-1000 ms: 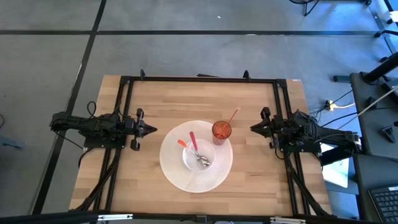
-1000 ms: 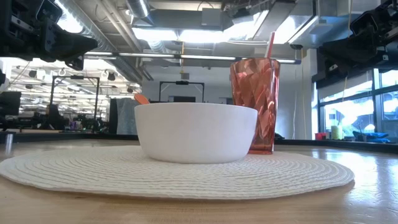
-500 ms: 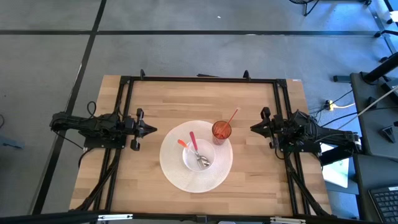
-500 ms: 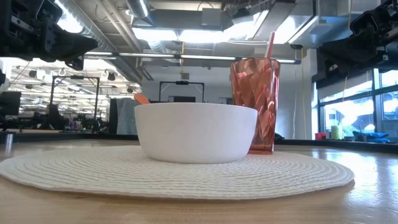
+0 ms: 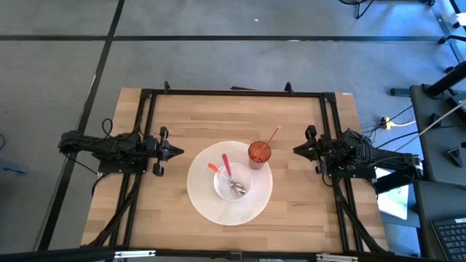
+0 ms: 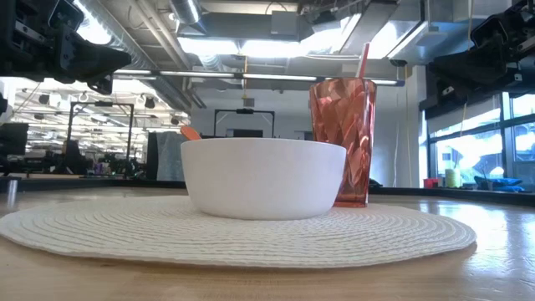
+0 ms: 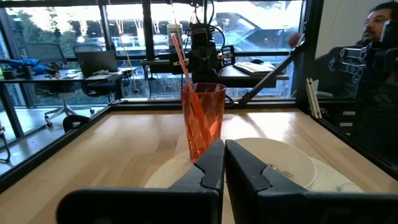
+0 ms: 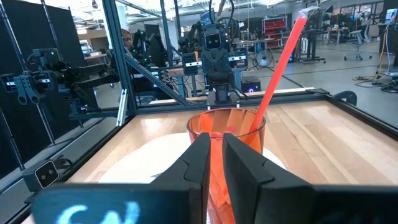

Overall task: Pick & Place Utensil
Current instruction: Return to Home Position

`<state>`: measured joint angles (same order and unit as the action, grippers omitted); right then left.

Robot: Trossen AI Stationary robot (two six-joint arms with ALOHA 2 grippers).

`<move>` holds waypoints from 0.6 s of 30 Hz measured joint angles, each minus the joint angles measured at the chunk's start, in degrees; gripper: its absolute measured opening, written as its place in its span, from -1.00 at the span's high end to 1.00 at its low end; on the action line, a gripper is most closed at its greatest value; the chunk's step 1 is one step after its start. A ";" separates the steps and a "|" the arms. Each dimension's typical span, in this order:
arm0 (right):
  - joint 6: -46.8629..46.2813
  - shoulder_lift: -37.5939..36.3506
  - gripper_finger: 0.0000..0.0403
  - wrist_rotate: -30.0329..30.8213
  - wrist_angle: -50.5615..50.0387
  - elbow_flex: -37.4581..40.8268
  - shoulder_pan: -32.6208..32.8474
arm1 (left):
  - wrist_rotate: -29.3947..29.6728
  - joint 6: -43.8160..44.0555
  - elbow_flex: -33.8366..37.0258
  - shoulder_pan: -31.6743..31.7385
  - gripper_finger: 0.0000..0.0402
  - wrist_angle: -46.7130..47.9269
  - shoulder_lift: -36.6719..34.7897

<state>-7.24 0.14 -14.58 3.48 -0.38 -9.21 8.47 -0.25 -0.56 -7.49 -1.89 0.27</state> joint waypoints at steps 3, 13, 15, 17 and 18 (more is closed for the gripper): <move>0.09 0.01 0.78 0.01 0.00 0.00 0.00 | 0.00 0.01 0.00 0.00 0.97 0.00 0.01; 0.11 0.01 0.78 0.01 -0.01 -0.02 0.00 | 0.00 0.00 0.00 -0.01 0.96 0.00 -0.02; 0.01 0.01 0.78 0.00 0.00 -0.01 -0.01 | 0.00 0.02 0.00 -0.01 0.97 0.00 -0.01; 0.13 0.01 0.78 0.01 0.01 -0.02 0.00 | 0.00 0.01 0.00 0.00 0.97 0.00 0.01; 0.12 0.01 0.78 0.00 0.00 -0.01 -0.01 | 0.00 0.04 0.00 -0.02 0.96 0.00 0.01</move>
<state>-7.12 0.14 -14.58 3.47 -0.39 -9.22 8.47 -0.21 -0.56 -7.50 -1.89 0.27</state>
